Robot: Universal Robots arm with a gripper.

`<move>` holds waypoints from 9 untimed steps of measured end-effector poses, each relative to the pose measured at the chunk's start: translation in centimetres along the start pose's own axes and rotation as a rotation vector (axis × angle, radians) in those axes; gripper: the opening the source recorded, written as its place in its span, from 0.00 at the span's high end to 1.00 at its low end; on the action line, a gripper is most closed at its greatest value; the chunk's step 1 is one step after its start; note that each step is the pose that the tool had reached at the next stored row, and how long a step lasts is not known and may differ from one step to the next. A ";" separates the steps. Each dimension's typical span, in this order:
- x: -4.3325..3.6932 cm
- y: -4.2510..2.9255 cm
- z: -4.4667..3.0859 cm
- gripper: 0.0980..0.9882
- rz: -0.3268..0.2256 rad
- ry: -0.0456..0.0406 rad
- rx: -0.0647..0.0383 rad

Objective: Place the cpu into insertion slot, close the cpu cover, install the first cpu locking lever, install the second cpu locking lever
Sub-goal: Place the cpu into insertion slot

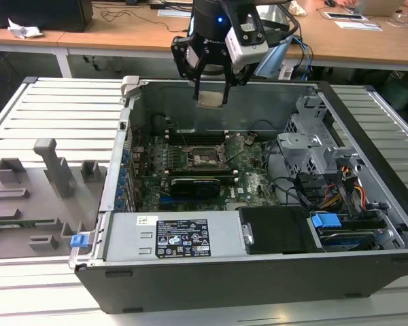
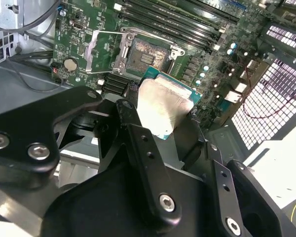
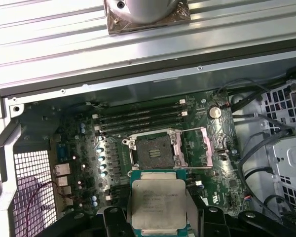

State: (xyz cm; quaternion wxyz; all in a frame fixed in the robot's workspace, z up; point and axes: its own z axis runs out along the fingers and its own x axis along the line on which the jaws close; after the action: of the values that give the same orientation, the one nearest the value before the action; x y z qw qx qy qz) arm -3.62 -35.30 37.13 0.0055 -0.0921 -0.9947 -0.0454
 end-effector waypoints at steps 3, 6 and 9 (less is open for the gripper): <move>0.11 -0.02 0.02 0.52 0.016 -0.0014 0.000; 0.21 -0.04 0.03 0.52 0.031 -0.0028 -0.001; 0.34 -0.07 0.06 0.52 0.053 -0.0048 -0.001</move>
State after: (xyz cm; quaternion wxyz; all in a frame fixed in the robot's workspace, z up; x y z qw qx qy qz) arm -3.97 -35.29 37.07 0.0043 -0.1185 -0.9919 -0.0456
